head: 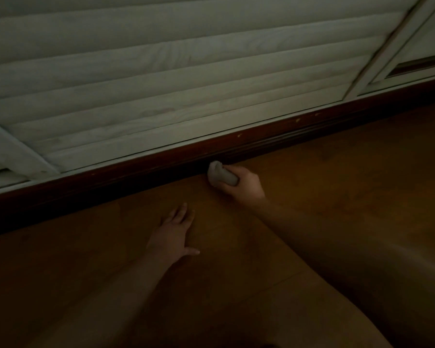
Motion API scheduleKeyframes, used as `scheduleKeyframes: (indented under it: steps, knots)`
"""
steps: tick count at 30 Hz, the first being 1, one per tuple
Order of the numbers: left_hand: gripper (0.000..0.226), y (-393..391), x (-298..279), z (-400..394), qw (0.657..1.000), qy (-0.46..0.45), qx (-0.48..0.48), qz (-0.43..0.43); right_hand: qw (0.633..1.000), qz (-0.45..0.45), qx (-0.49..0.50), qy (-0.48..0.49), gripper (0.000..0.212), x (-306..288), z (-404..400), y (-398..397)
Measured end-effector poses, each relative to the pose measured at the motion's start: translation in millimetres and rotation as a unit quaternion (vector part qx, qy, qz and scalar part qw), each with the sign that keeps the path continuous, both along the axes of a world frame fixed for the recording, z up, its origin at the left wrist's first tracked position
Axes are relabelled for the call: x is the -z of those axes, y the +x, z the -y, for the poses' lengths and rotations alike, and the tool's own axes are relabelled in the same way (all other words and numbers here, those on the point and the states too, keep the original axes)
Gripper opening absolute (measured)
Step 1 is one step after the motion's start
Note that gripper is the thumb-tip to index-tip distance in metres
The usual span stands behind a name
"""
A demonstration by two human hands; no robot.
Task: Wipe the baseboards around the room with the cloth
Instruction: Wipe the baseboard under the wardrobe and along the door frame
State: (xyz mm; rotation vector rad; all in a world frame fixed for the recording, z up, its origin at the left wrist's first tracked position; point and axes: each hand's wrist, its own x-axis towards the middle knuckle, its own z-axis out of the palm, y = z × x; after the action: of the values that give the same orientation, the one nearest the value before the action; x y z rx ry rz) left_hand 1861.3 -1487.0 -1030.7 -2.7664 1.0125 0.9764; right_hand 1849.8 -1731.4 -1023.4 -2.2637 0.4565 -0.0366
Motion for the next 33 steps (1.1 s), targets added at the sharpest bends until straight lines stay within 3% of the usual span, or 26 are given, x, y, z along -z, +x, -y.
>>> scheduleKeyframes:
  steps: [4,8,13,21,24,27,30,33]
  knots:
    - [0.112,1.4,-1.4,-0.5,1.0,0.003,0.003,-0.002,0.991,0.002,0.133,0.0,0.056,3.0,55.9,-19.0]
    - [0.114,2.3,-1.6,1.3,1.0,0.009,0.004,-0.007,0.948,0.055,0.314,0.003,0.051,-3.9,99.8,-33.3]
    - [0.113,1.7,-0.8,1.4,1.0,0.005,-0.003,-0.005,0.923,0.098,0.372,0.02,0.047,-22.5,123.0,-9.5]
    - [0.112,0.1,-1.3,0.1,1.0,0.0,0.0,-0.005,0.951,0.065,0.303,0.019,0.051,-19.1,60.0,15.3]
    - [0.112,-0.3,-2.2,0.2,1.0,0.002,0.003,0.001,0.961,0.069,0.261,0.065,0.05,-13.7,18.2,14.2]
    - [0.112,-0.4,-2.2,-0.1,1.0,0.003,0.004,0.001,0.977,0.044,0.207,0.007,0.052,-10.4,-14.3,15.6]
    - [0.111,-0.3,-3.1,1.8,1.0,0.008,0.005,-0.002,0.982,0.043,0.18,0.02,0.053,-10.0,-30.8,14.7]
    - [0.111,0.5,-3.9,2.7,1.0,0.006,0.0,-0.007,0.996,0.049,0.071,0.018,0.053,-11.7,-32.9,7.5]
